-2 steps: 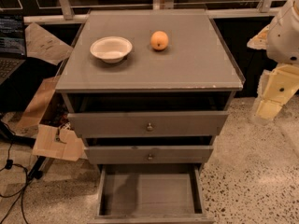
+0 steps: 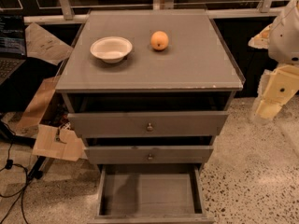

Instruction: Place orange into bottom drawer

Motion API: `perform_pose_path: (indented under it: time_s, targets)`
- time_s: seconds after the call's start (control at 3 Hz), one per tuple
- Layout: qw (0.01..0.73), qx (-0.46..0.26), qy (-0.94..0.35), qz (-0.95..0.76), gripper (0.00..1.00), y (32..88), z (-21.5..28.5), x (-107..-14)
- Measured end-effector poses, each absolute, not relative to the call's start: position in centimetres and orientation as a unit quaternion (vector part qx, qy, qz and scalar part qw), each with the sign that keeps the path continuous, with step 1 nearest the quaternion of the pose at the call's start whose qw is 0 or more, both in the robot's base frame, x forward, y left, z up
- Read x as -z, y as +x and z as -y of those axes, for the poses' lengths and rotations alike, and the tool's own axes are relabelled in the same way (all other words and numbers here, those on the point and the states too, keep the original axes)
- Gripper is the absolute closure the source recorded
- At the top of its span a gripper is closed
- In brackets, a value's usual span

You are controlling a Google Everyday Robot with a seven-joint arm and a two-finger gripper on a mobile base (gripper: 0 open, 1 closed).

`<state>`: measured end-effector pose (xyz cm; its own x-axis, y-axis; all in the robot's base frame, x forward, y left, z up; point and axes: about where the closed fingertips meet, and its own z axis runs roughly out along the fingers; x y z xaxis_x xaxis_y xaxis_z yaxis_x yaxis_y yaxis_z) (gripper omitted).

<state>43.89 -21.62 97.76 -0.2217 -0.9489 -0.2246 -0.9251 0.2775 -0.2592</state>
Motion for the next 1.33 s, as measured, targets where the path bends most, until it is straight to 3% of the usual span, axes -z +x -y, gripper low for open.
perform_pose_path:
  time_s: [0.67, 1.33]
  targets:
    - [0.281, -0.025, -0.579, -0.765, 0.00, 47.3, 21.3, -96.1]
    - [0.399, -0.133, -0.575, -0.702, 0.00, 53.6, 18.7, -95.2]
